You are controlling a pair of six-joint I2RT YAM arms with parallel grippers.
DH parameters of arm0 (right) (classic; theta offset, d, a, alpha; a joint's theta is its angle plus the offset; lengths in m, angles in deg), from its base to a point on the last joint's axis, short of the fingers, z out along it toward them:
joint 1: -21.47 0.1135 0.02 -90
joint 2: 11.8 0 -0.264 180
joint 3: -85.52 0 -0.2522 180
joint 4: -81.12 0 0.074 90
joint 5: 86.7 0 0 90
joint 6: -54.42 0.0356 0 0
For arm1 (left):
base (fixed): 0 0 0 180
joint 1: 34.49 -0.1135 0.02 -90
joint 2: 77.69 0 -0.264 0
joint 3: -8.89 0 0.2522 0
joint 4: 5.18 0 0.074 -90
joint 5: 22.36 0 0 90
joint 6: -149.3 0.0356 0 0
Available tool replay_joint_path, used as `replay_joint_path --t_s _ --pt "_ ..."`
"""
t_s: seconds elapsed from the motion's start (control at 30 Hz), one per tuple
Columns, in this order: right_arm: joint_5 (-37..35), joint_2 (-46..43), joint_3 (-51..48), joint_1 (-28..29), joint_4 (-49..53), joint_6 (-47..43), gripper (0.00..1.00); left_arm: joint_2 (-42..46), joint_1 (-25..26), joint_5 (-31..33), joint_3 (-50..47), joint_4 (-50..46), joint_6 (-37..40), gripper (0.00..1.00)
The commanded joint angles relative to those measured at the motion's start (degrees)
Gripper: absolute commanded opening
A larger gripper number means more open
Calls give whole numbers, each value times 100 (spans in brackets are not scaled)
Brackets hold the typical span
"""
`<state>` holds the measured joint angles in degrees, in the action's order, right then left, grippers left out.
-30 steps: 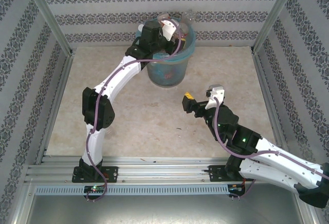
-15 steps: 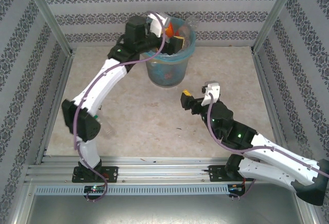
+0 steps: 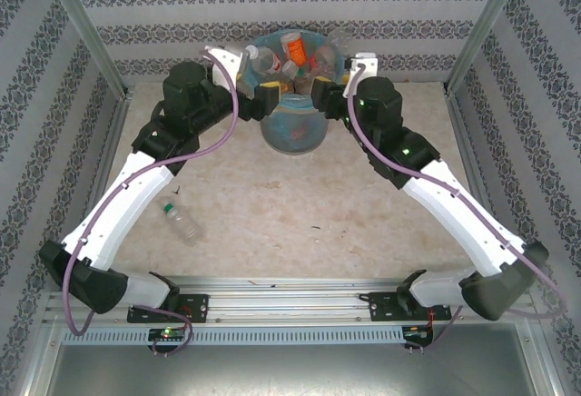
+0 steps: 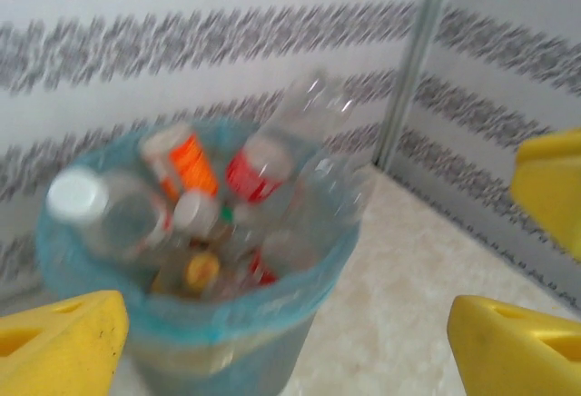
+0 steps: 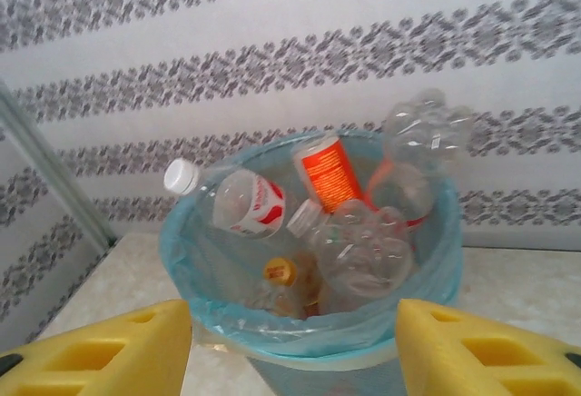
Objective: Put the plastic bottles in the bin
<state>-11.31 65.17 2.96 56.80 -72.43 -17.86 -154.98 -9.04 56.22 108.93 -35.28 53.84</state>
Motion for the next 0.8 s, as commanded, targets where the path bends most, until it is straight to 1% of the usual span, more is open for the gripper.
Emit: replay_joint_path --t_s 0.0,0.07,0.17,0.23,0.3,0.37,0.43,0.47,0.53,0.57,0.67,0.77 --pt "728 138 100 -65 23 110 61 470 -189 629 -197 -1301 -500 88" --pt "989 206 2 40 -118 166 61 705 -332 907 -443 -2198 -974 88" --pt "983 302 -103 348 -146 69 65 1202 -560 831 -1269 -2960 -1615 90" --pt "955 376 -182 600 -189 -81 67 1679 -589 804 -1960 -3149 -1956 94" --pt "907 460 -268 846 -265 -217 68 2133 -627 1010 -2537 -3377 -2354 100" --pt "959 573 -408 1005 -409 -216 69 2522 -694 1293 -3036 -3636 -2795 100" --pt "1156 651 -586 1042 -589 -43 70 2819 -753 1511 -3490 -3644 -3178 100" --pt "1241 692 -679 1049 -689 89 71 2904 -775 1712 -3684 -3658 -3489 100" --pt "1398 739 -801 1047 -791 247 72 2771 -873 2144 -3828 -3949 -4227 100" --pt "1455 749 -855 1046 -813 294 72 2593 -948 2194 -3796 -4088 -4343 100" --pt "1461 667 -1052 1055 -852 362 72 1986 -1026 2265 -3642 -4330 -4501 100" --pt "1343 494 -1324 1055 -933 380 73 1648 -1116 2208 -3782 -4138 -4425 100"
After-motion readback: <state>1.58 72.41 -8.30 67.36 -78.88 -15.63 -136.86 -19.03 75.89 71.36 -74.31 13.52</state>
